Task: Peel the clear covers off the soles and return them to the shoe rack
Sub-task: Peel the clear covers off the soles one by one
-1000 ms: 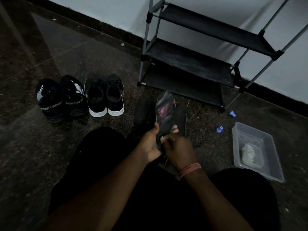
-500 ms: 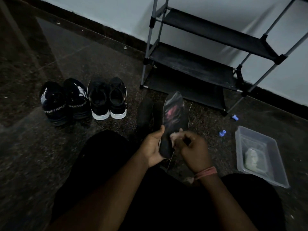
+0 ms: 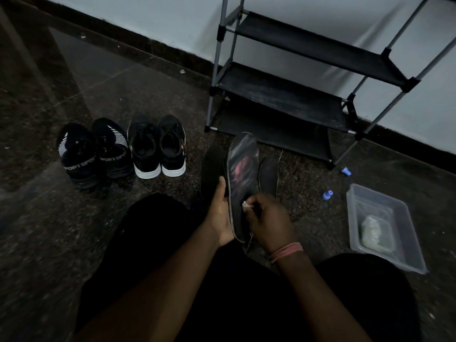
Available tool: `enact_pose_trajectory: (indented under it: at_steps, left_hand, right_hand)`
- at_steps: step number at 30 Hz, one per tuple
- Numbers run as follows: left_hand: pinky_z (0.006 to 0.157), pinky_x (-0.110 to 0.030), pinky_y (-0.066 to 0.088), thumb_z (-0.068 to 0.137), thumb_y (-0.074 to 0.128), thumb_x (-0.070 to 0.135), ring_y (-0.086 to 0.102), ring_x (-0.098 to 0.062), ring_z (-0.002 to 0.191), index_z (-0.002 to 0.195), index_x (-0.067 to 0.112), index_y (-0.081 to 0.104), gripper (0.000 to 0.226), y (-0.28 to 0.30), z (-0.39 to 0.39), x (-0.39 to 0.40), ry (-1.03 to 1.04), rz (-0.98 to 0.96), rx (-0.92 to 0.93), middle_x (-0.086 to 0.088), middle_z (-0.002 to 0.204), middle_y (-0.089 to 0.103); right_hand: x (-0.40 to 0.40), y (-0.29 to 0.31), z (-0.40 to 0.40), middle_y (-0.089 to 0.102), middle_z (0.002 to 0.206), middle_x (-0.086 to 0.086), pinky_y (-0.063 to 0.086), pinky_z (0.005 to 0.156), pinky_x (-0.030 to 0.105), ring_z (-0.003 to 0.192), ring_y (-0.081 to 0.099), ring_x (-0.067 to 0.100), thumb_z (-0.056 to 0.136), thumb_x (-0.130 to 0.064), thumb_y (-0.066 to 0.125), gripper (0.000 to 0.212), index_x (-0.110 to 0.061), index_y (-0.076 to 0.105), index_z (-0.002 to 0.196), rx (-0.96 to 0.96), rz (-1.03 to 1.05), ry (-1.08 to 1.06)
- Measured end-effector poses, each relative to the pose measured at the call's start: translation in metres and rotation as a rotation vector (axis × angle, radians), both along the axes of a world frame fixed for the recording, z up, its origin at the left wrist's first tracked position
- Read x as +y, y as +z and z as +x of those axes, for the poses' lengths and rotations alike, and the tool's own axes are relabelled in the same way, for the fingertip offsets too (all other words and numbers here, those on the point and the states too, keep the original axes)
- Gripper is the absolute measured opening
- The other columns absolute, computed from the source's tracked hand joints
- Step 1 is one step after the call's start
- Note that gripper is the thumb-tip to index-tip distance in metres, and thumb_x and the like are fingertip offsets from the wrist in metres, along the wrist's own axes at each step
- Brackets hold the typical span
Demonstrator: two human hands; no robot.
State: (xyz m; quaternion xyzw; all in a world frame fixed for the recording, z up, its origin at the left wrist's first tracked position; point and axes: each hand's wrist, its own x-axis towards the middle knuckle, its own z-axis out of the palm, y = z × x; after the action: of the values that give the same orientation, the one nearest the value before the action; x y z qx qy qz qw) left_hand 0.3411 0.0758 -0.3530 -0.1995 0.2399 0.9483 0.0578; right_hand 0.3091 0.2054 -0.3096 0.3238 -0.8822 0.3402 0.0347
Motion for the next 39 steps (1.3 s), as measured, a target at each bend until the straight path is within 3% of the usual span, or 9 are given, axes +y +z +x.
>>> enact_pose_trajectory:
  at_steps: [4, 9, 12, 17, 22, 26, 31, 36, 39]
  left_hand:
    - [0.101, -0.045, 0.051, 0.093, 0.044, 0.064, 0.065, -0.037, 0.118, 0.130, 0.008, 0.068, 0.072, 0.003, -0.006, -0.002, 0.026, -0.027, -0.023, -0.026, 0.130, 0.065]
    - [0.107, -0.050, 0.045, 0.087, 0.024, 0.087, 0.063, -0.035, 0.124, 0.131, 0.011, 0.067, 0.098, -0.003, -0.007, -0.005, 0.057, -0.023, 0.009, -0.022, 0.137, 0.062]
    - [0.095, -0.044, 0.052, 0.095, 0.028, 0.077, 0.069, -0.029, 0.115, 0.141, 0.010, 0.055, 0.086, -0.002, -0.008, -0.003, 0.075, -0.067, -0.004, -0.017, 0.134, 0.066]
    - [0.105, -0.045, 0.047, 0.093, 0.029, 0.080, 0.064, -0.032, 0.124, 0.139, 0.010, 0.060, 0.089, -0.004, -0.005, 0.002, 0.082, -0.117, -0.028, -0.020, 0.134, 0.065]
    - [0.105, -0.040, 0.047, 0.088, 0.021, 0.086, 0.063, -0.026, 0.126, 0.134, 0.010, 0.065, 0.099, -0.003, -0.006, 0.007, -0.012, -0.167, -0.052, -0.015, 0.133, 0.067]
    - [0.121, -0.044, 0.033, 0.089, 0.025, 0.086, 0.057, -0.026, 0.134, 0.124, 0.007, 0.073, 0.099, -0.004, -0.003, 0.005, 0.002, -0.111, -0.067, -0.016, 0.137, 0.065]
    - [0.112, -0.043, 0.043, 0.093, 0.023, 0.081, 0.060, -0.026, 0.129, 0.133, 0.017, 0.067, 0.087, -0.005, -0.006, 0.016, -0.044, -0.171, -0.070, -0.011, 0.136, 0.066]
    - [0.117, -0.043, 0.039, 0.086, 0.022, 0.087, 0.058, -0.026, 0.132, 0.136, 0.010, 0.064, 0.101, -0.007, 0.001, 0.014, -0.007, -0.132, -0.107, -0.012, 0.139, 0.064]
    - [0.104, -0.041, 0.050, 0.088, 0.023, 0.084, 0.067, -0.025, 0.120, 0.132, 0.013, 0.068, 0.094, -0.003, 0.001, 0.017, -0.005, -0.211, -0.140, -0.012, 0.127, 0.071]
  right_hand:
    - [-0.001, 0.001, 0.007, 0.063, 0.088, -0.003, 0.047, 0.074, 0.016, 0.080, 0.061, 0.006, 0.085, -0.012, 0.066, 0.010, -0.021, 0.063, 0.087, -0.049, 0.014, 0.059]
    - [-0.002, 0.000, 0.007, 0.060, 0.096, -0.002, 0.040, 0.082, 0.004, 0.088, 0.058, 0.004, 0.082, -0.002, 0.066, 0.019, -0.015, 0.069, 0.095, -0.068, -0.047, 0.063]
    - [-0.004, 0.001, 0.009, 0.060, 0.100, -0.004, 0.043, 0.089, 0.007, 0.093, 0.059, 0.001, 0.085, -0.004, 0.067, 0.025, -0.017, 0.074, 0.105, -0.104, -0.107, 0.027]
    - [-0.010, 0.004, 0.010, 0.054, 0.108, -0.001, 0.047, 0.090, 0.012, 0.097, 0.059, -0.002, 0.089, -0.013, 0.068, 0.023, -0.015, 0.072, 0.111, -0.084, -0.245, -0.080]
    - [-0.015, -0.001, 0.012, 0.059, 0.096, 0.001, 0.035, 0.088, -0.001, 0.087, 0.058, 0.007, 0.088, -0.005, 0.065, 0.018, -0.010, 0.076, 0.102, 0.004, -0.112, -0.041]
    - [-0.016, -0.006, 0.024, 0.071, 0.096, -0.002, 0.052, 0.086, 0.023, 0.088, 0.065, 0.010, 0.084, -0.006, 0.067, 0.021, -0.019, 0.079, 0.095, -0.072, -0.014, 0.056]
    - [-0.012, 0.003, -0.002, 0.068, 0.080, 0.005, 0.054, 0.067, 0.033, 0.071, 0.064, 0.020, 0.080, -0.002, 0.065, 0.015, -0.014, 0.073, 0.077, 0.084, 0.042, -0.122]
    - [-0.016, 0.005, 0.021, 0.075, 0.087, -0.005, 0.051, 0.079, 0.018, 0.080, 0.066, 0.007, 0.081, -0.001, 0.065, 0.022, -0.018, 0.077, 0.084, -0.042, -0.018, -0.021]
    - [-0.010, 0.009, 0.019, 0.075, 0.085, -0.008, 0.045, 0.082, 0.009, 0.078, 0.065, 0.002, 0.081, 0.000, 0.066, 0.022, -0.019, 0.078, 0.082, -0.104, -0.022, -0.013]
